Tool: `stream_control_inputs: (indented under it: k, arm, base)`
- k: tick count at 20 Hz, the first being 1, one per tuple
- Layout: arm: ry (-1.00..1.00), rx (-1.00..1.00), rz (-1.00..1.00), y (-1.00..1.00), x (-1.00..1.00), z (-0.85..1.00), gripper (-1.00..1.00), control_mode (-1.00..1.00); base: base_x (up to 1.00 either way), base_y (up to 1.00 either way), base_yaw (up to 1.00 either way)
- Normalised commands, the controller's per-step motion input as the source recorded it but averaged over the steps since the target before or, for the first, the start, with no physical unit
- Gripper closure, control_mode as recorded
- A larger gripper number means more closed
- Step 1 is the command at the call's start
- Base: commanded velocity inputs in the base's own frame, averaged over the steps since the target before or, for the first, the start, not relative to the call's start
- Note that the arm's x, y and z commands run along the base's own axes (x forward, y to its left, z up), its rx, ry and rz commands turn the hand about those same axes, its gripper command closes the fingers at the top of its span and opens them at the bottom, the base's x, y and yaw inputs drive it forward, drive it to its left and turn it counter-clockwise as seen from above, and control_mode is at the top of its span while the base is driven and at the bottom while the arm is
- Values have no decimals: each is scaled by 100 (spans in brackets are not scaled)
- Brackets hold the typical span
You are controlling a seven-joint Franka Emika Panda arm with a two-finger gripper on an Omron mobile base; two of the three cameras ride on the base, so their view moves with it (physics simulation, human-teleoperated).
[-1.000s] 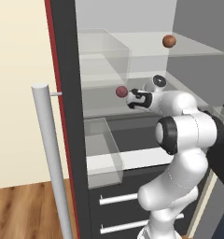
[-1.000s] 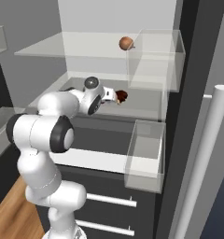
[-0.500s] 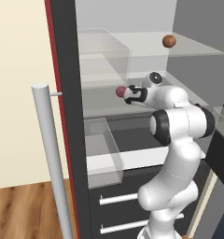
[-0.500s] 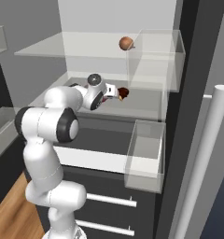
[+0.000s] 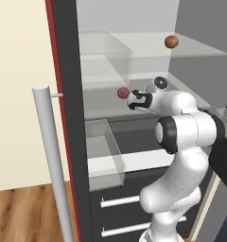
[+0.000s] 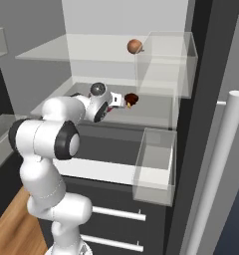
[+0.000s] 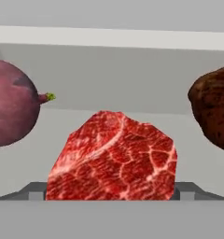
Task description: Place one onion and one steak in each tupperware on the nearby counter, to pack two identical lunches.
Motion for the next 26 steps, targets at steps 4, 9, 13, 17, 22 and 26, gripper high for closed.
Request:
stream_control_inputs:
  k: [4,9,13,17,22,26]
  arm:
    - [-2,0,0,0,-100,9,100,-100]
    - [-5,0,0,0,-100,75,100,-100]
    - [4,0,0,-3,-100,100,100,-100]
    - [29,0,0,-3,-100,84,100,-100]
    - [19,-3,0,0,-100,5,100,-100]
    - [10,-2,0,0,-100,-3,100,-100]
  base:
    - [0,0,0]
    - [0,0,0]
    - [0,0,0]
    - [0,0,0]
    - [0,0,0]
    - [0,0,0]
